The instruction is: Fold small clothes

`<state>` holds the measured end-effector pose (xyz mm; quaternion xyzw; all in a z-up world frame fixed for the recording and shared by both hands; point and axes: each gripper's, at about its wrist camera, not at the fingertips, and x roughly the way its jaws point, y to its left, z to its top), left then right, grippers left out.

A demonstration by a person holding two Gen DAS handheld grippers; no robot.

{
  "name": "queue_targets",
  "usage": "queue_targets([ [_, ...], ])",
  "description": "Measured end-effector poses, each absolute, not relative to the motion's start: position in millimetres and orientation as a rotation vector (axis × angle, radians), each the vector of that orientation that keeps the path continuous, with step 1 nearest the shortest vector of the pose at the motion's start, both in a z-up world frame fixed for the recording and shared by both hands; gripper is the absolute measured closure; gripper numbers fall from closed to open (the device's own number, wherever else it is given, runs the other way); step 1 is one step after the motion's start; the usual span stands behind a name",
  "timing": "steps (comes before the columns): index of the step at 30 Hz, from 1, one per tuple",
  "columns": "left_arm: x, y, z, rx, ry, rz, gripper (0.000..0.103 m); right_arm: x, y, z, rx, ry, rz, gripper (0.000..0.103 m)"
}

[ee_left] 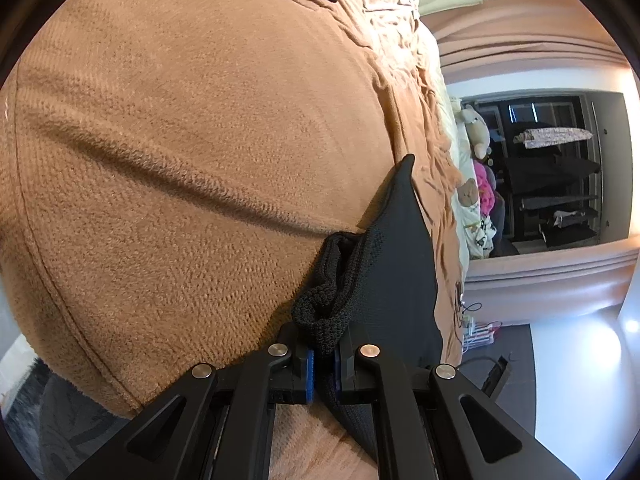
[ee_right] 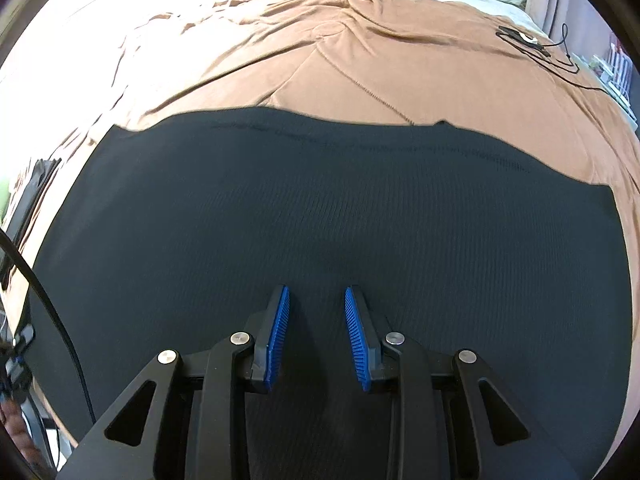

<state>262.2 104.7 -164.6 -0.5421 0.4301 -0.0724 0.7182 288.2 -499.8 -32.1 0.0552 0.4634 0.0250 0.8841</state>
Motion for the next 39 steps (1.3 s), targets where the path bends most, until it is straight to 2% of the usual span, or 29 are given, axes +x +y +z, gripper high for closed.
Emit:
queue_targets([
  [19,260,105,-166,-1.214,0.943,-0.184,0.098,384,-527,-36,0.192,0.963,-0.001,0.077],
  [23,260,108,-165,-1.24,0.95,-0.203,0.098,370,-531,-28,0.253,0.949,0.022,0.076],
  [39,276,89,-113,-1.301,0.813,-0.44,0.098,256,-510,-62,0.204,1.045,0.243,0.077],
])
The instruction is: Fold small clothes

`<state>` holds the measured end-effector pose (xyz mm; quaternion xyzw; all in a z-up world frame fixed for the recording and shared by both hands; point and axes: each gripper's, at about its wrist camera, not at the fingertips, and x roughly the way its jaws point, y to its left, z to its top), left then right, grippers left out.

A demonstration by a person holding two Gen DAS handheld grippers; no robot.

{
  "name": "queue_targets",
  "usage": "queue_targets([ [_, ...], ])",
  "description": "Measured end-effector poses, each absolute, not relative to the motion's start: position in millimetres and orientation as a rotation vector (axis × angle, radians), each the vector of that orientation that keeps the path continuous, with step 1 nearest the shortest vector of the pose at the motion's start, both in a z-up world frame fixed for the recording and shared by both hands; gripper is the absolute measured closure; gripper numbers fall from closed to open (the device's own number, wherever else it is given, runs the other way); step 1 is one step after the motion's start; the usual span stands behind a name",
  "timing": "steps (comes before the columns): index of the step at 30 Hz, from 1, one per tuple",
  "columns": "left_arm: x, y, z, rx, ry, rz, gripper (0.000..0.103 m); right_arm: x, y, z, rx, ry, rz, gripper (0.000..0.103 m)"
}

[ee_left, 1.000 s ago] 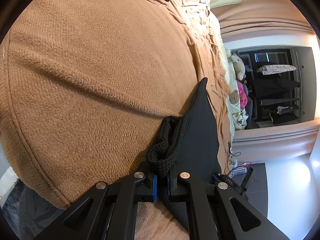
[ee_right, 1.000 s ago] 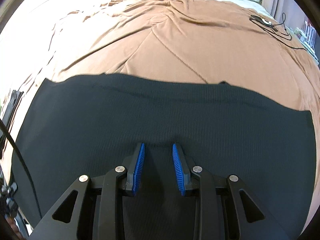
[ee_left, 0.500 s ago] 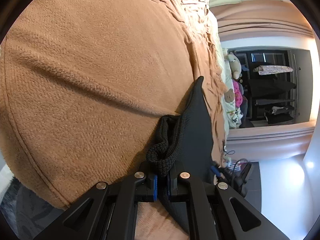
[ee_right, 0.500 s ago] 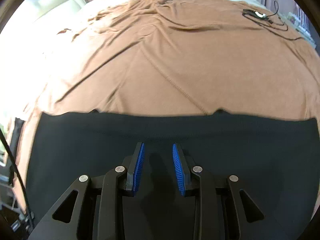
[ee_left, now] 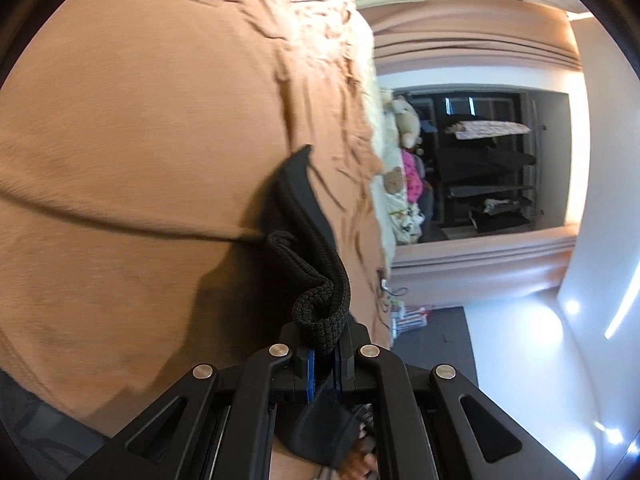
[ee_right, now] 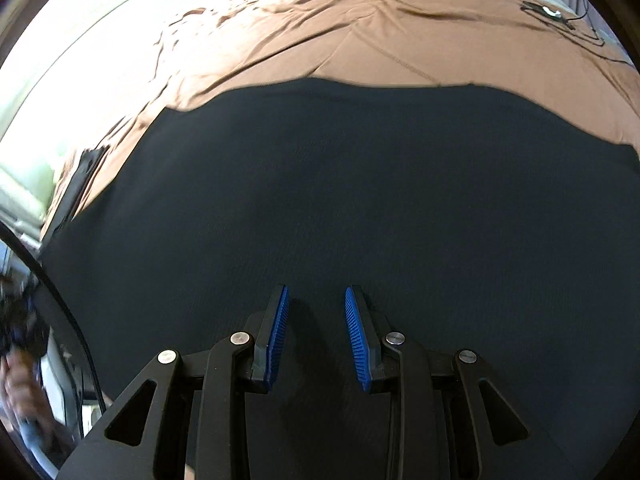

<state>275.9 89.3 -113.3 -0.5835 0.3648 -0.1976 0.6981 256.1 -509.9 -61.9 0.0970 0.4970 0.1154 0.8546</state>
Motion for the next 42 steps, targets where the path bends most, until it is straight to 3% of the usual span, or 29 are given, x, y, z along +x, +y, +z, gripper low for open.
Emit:
queue_targets([
  [22,312,39,-53,-1.257,0.78,-0.63,0.098,171,-508,-87,0.274,1.0,0.392,0.077],
  [23,313,37,-51,-1.252,0.778,-0.636,0.098,170,-508,-86,0.275,0.997,0.4,0.083],
  [29,318,31,-45,-1.239,0.776,-0.646,0.098,171,-518,-77,0.327,0.932,0.402,0.094],
  [42,333,15,-24,-1.196,0.776,-0.683,0.098,182,-520,-113,0.464,0.974,0.381,0.097],
])
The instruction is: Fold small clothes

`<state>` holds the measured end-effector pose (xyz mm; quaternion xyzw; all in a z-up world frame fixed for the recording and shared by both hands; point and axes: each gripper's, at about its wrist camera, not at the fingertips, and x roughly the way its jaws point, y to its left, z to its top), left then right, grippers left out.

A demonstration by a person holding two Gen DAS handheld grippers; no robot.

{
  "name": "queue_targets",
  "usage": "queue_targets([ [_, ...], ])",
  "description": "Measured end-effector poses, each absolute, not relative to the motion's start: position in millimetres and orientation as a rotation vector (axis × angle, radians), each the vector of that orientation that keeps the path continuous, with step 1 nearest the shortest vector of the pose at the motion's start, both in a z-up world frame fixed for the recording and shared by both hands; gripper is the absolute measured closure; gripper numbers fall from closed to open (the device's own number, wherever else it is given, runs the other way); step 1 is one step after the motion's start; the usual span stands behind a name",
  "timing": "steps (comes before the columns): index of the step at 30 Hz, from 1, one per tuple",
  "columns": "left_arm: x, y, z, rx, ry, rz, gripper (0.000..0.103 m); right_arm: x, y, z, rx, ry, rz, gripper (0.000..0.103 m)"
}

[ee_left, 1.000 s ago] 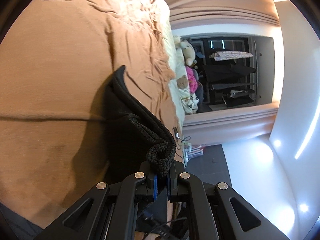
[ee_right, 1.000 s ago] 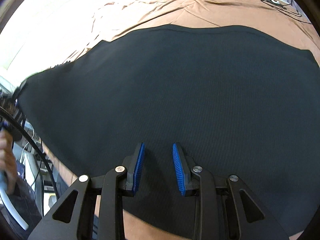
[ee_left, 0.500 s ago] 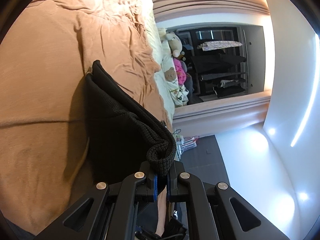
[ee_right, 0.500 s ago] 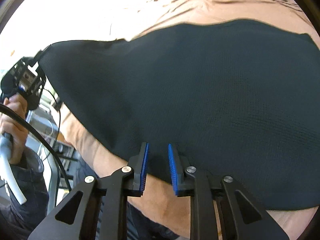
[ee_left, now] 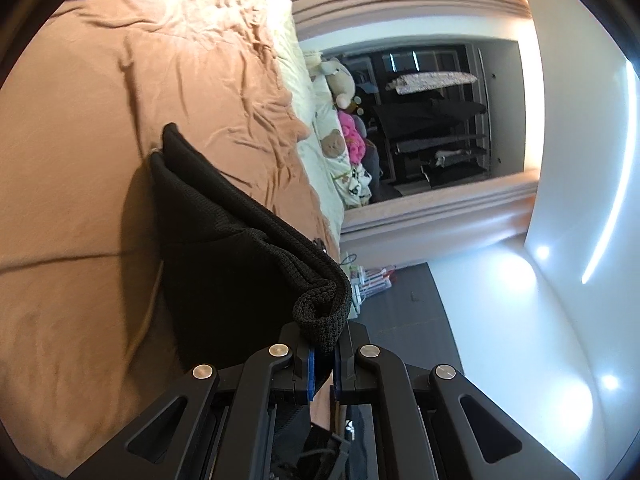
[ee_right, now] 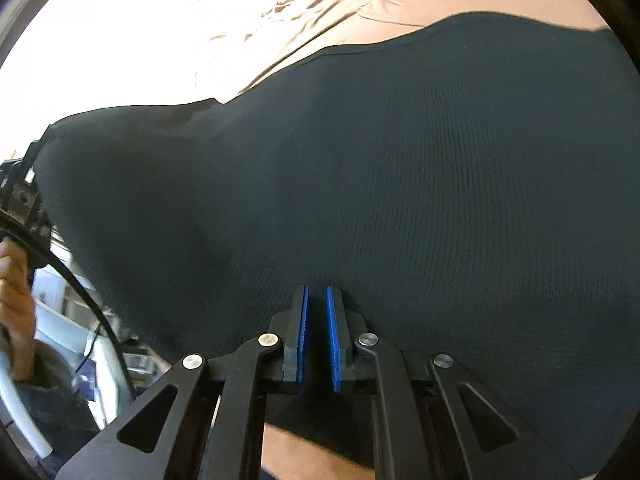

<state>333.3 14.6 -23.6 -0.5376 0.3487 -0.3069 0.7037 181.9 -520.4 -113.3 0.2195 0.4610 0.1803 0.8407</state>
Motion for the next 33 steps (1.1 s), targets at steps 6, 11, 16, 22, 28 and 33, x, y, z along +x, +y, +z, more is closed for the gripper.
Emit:
queue_targets([
  [6,346,-21,-6,-1.149,0.791,-0.757,0.098,159,-521,-116,0.447,1.001,0.407,0.097],
  [11,348,-52,3,-1.12,0.81,-0.807,0.098,147,-517,-119,0.451,1.011,0.441,0.097],
  [16,346,-76,15,-1.084,0.821,-0.844,0.098,137,-520,-118,0.444,0.99,0.42,0.097],
  [22,349,-104,24,-1.047,0.837,-0.879,0.098,124,-520,-107,0.45,0.936,0.365,0.097],
  [28,348,-138,27,-1.01,0.873,-0.921,0.098,110,-541,-103,0.502,0.888,0.3,0.076],
  [33,345,-173,23,-0.975,0.92,-0.96,0.098,95,-555,-104,0.553,0.827,0.268,0.052],
])
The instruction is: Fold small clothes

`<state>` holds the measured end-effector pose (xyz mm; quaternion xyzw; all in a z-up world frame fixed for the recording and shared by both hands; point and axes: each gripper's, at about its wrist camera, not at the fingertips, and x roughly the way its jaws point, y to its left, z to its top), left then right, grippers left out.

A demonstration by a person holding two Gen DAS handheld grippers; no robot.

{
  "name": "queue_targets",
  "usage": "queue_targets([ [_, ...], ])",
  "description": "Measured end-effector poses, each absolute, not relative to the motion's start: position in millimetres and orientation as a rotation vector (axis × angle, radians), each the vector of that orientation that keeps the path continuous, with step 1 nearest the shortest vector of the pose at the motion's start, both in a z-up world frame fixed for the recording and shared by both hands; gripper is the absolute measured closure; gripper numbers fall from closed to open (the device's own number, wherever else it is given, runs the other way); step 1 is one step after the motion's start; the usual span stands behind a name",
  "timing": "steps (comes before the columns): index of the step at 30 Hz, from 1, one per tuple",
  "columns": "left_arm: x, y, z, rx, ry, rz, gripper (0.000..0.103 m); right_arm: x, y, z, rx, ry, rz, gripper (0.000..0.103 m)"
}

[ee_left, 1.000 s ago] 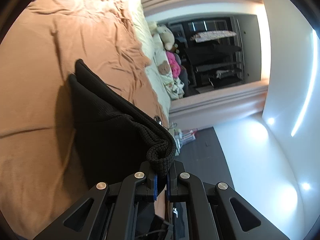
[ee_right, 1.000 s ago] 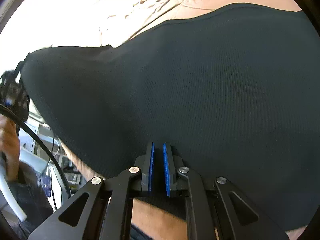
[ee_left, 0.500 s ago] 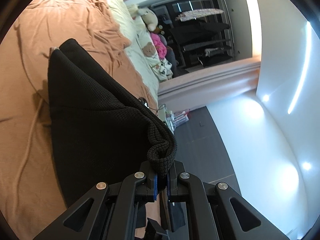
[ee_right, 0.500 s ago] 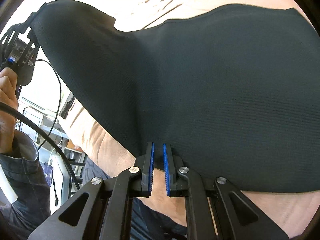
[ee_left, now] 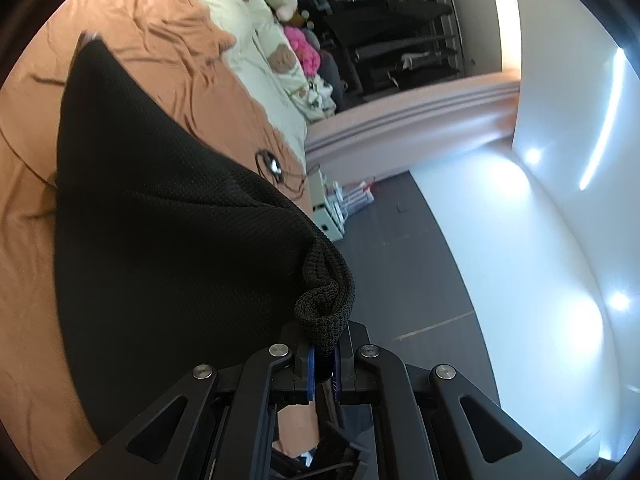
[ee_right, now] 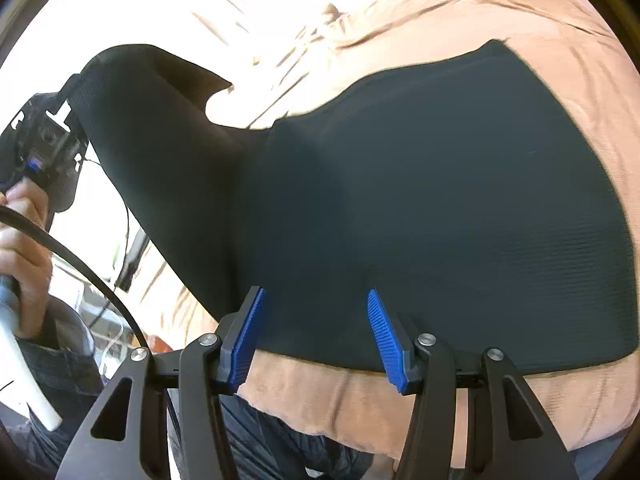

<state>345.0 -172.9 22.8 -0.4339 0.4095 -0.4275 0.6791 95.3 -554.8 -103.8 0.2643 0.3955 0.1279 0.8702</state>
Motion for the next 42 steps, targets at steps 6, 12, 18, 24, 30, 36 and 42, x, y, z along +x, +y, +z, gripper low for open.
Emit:
queue_targets([
  [6,339,-220,12,-0.935,0.992,-1.003,0.098,79,-566,-107,0.612,0.79,0.232,0.052],
  [12,330,-276,-4,-0.909,1.079,-1.056,0.098,65,-569,-116,0.65,0.781,0.183,0.052],
  [18,318,-320,-19,-0.873,1.161,-1.113,0.098,46,-582,-116,0.673,0.769,0.152,0.052],
  [24,311,-346,-37,-0.82,1.273,-1.129,0.081,38,-590,-114,0.716,0.76,0.137,0.052],
  [30,314,-322,-32,-0.82,1.233,-1.091,0.032,38,-596,-118,0.758,0.764,0.171,0.044],
  [36,313,-276,-37,-0.741,1.196,-0.967,0.032,37,-627,-126,0.798,0.769,0.18,0.044],
  [42,315,-239,-56,-0.681,1.199,-0.833,0.032,29,-656,-132,0.869,0.725,0.152,0.044],
])
